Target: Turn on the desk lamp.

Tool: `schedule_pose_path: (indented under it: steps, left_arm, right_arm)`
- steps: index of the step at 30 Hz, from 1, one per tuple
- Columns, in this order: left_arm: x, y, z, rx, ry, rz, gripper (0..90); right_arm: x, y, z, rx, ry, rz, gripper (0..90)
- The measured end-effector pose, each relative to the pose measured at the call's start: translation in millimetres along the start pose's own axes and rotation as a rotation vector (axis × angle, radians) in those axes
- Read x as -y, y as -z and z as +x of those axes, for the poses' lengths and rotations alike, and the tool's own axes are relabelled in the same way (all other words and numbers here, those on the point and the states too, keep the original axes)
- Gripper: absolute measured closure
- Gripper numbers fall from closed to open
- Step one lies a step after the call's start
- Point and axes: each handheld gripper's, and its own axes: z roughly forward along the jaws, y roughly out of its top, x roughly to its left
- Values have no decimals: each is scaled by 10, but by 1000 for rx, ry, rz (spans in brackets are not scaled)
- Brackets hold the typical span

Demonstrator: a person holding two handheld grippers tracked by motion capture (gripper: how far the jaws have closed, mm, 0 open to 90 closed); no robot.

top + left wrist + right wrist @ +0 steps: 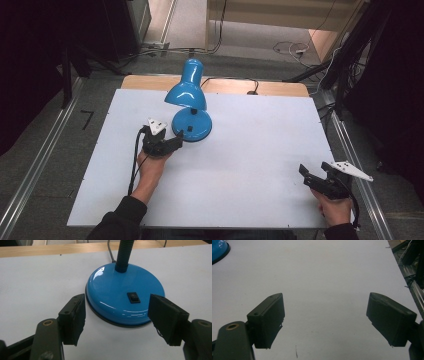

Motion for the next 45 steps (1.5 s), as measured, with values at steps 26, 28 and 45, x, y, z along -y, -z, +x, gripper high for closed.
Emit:
schedule_pose_path:
  steps: [26, 28, 45]
  left_arm:
    - [-58, -254, -83, 57, -8, -9, 721]
    - [-65, -278, -86, 61, -12, -1, 759]
    - [-75, -474, -127, 101, 7, 31, 900]
  right_arm:
    - [-1, 0, -12, 1, -6, 0, 140]
    - [-2, 0, -12, 2, -8, -1, 140]
    - [-1, -3, -23, 1, -6, -3, 140]
